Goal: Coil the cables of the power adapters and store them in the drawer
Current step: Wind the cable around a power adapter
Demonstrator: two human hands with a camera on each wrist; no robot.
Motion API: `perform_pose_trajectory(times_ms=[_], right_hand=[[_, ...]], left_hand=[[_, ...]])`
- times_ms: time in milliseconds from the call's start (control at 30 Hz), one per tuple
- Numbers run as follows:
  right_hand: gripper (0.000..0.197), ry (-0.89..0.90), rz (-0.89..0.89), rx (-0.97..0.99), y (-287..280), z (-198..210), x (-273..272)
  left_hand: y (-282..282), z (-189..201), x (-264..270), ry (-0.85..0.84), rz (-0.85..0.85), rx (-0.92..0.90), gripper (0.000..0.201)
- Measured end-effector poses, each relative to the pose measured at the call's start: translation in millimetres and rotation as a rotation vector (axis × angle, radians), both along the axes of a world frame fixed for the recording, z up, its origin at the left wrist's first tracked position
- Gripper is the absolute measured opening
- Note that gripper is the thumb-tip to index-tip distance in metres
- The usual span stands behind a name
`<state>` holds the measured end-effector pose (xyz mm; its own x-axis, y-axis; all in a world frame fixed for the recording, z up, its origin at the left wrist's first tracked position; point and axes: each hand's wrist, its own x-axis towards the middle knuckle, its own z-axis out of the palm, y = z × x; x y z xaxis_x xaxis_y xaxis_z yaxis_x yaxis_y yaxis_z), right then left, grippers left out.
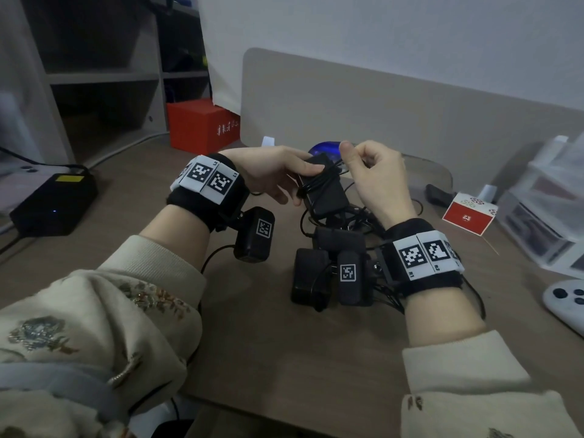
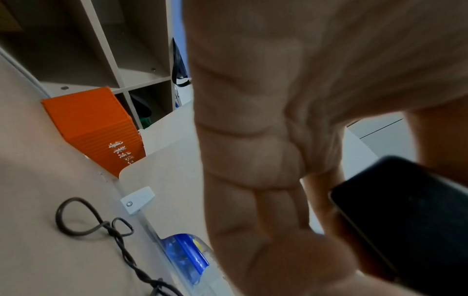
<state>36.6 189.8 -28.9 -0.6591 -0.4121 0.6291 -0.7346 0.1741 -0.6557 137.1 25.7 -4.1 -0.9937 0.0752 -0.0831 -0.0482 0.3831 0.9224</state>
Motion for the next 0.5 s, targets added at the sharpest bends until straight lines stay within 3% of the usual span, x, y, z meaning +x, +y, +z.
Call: perform_pose_trajectory(times_ms=[233, 500], right_hand=[[0.036, -0.101, 0.132, -0.141, 0.1, 2.3, -2.5], [0.036, 0.038, 0.112, -0.239, 1.8, 4.3, 1.9]], left_hand=[[0.2, -6.2, -4.2, 0.135, -0.049, 0.186, 0.019], [6.4, -3.7, -5.3, 0.211, -0.063, 0.172, 0.023]])
